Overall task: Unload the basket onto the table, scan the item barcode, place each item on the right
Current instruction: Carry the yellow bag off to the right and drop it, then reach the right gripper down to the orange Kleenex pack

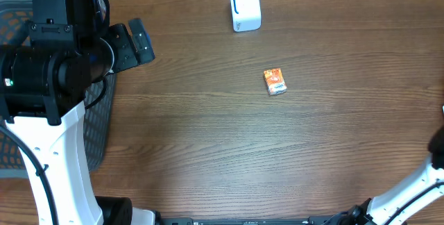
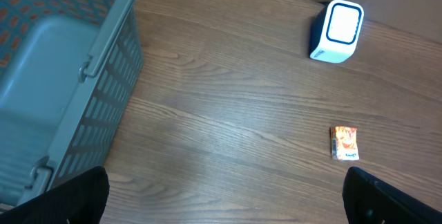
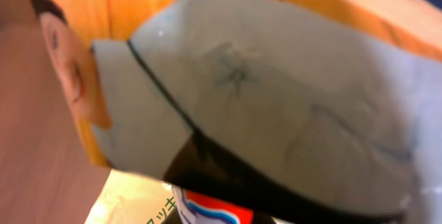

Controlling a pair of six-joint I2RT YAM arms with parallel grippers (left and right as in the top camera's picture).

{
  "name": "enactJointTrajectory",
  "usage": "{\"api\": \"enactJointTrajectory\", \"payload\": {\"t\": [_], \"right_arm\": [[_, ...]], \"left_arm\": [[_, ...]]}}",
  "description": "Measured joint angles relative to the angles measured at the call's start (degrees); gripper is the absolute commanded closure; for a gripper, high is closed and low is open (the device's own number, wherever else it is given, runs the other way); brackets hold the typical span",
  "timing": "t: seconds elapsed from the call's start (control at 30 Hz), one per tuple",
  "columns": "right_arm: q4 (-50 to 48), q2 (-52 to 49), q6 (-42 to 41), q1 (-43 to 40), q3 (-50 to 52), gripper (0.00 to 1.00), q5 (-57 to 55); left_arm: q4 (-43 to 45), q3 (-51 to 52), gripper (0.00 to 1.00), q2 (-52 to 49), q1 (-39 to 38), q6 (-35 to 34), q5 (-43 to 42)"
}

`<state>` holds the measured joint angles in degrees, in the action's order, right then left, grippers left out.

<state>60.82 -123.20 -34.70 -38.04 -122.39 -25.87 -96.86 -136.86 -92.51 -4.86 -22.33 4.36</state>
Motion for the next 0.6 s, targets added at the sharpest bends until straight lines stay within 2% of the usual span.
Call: {"api": "enactJointTrajectory", "payload": {"t": [0.03,0.1,0.3,0.37,0.6], "right_arm": [[-0.07,-0.28,0.02,-1.64,0.02,0.92,0.35],[-0.59,-0.81,0.04,-4.33,0.07,0.85,0.87],[-5.27,-1.75,1.79,-9.09,0.11,0.27,5.70],[-7.17,-1.81,3.82,-9.97,0.13,0.15,9.81],[-8.72,-1.84,9.27,-9.92,0.15,0.09,32.26]], "left_arm": [[0.00,0.00,0.00,0.00,0.00,0.00,0.00],[-0.02,0.00,0.00,0.00,-0.02,0.00,0.00],[-0.02,0.00,0.00,0.00,0.00,0.00,0.00],[-0.02,0.00,0.00,0.00,0.00,0.00,0.00],[0.00,0.00,0.00,0.00,0.00,0.00,0.00]]}}
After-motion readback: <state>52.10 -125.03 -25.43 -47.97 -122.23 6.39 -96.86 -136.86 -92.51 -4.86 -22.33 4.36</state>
